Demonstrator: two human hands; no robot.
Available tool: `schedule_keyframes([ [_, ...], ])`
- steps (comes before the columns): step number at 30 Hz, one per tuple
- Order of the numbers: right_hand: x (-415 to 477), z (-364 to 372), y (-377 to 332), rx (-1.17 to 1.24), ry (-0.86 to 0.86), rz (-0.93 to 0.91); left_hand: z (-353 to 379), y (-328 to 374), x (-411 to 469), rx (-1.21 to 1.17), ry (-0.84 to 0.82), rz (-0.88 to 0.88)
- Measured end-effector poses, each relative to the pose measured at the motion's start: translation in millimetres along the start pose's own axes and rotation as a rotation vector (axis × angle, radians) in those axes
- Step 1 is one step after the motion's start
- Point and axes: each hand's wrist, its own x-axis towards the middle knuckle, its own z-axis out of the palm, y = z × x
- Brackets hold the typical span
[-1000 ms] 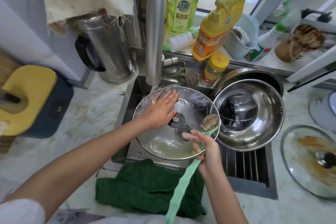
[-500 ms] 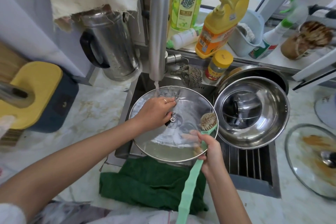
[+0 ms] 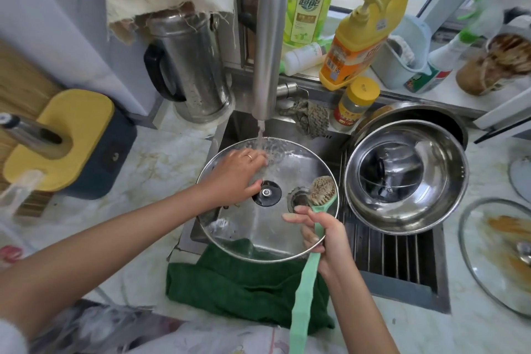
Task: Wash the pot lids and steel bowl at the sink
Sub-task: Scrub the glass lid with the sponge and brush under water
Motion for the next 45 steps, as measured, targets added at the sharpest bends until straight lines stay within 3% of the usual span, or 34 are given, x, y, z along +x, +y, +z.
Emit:
schedule_keyframes([
  [9,-1,7,6,-0.047,-0.011,-0.014,-1,-7,-14,-0.057,0.006,-0.07],
  [16,-4,8,4,-0.056,-0.014,-0.029,1,-7,-18,-0.011,0.095,-0.027],
  [24,-4,8,6,-0.036,0.032,-0.013,-6,-5,-27,-0.059,0.082,-0.018],
  [27,-5,4,-3,-0.03,0.033,0.006,-14,-13,-35,-0.075,0.182,-0.148],
  [29,-4,-2,-11,-0.011,0.044,0.033,-24,-20,-39,-0.246,0.217,-0.438],
  [31,1,-10,-15,-0.009,0.103,0.051,-43,-19,-39,-0.737,0.057,-0.705],
  [33,7,-18,-15,-0.023,0.12,0.063,-60,-10,-41,-1.364,-0.186,-0.725],
  [36,4,-20,-20,-0.02,0.046,0.121,-67,-1,-50,-1.846,-0.276,-0.729],
  [39,2,-15,-40,-0.331,0.155,0.025,-68,12,-59,-1.972,-0.26,-0.688],
  [43,1,-11,-76,-1.033,0.468,-0.399,-60,8,-74,-1.964,-0.264,-0.631],
  [45,1,-5,-95,-1.303,0.417,-0.592,-51,-4,-83,-1.999,-0.284,-0.541],
])
